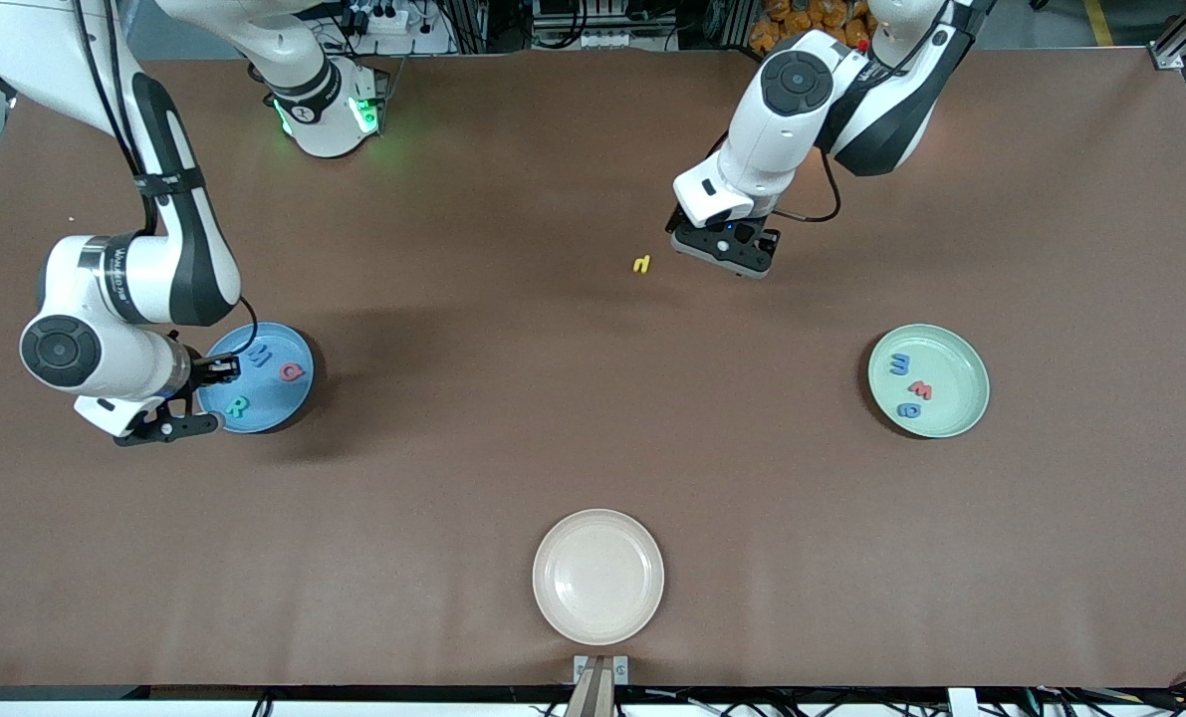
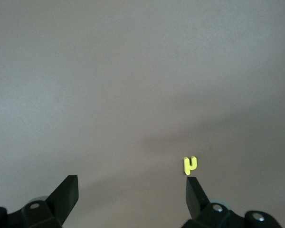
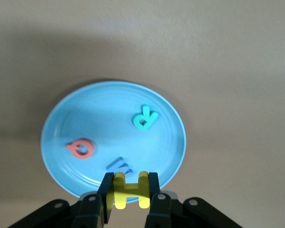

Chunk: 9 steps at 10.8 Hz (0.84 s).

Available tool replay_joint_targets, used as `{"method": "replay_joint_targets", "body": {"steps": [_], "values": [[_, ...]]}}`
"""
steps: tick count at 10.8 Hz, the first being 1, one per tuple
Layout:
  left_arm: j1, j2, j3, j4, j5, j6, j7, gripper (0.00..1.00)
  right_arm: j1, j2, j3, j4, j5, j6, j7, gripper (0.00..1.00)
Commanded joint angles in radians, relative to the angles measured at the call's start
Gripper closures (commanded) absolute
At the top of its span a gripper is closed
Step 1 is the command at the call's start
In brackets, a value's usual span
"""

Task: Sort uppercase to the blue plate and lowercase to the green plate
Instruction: 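Release the H on the blue plate while the left gripper lowers to u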

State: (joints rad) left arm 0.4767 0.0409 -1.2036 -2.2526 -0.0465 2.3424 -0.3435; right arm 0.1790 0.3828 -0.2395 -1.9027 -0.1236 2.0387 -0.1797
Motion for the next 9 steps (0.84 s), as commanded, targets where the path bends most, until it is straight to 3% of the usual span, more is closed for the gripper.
{"method": "replay_joint_targets", "body": {"steps": [1,5,9], "values": [[-0.019,0.028,-0.008,-0.007,-0.024,0.024,-0.040,0.00,-0.032,-0.005,-0.006,-0.045,0.019,0.017,-0.046,0.87],[-0.044,0.102,-0.007,0.001,-0.010,0.087,-0.072,0.00,-0.056,0.030,-0.008,-0.130,0.019,0.102,-0.049,0.86],[-0.033,0.123,0.044,0.042,0.121,0.075,-0.049,0.00,-0.065,0.068,-0.009,-0.151,0.018,0.184,-0.061,0.85]]}}
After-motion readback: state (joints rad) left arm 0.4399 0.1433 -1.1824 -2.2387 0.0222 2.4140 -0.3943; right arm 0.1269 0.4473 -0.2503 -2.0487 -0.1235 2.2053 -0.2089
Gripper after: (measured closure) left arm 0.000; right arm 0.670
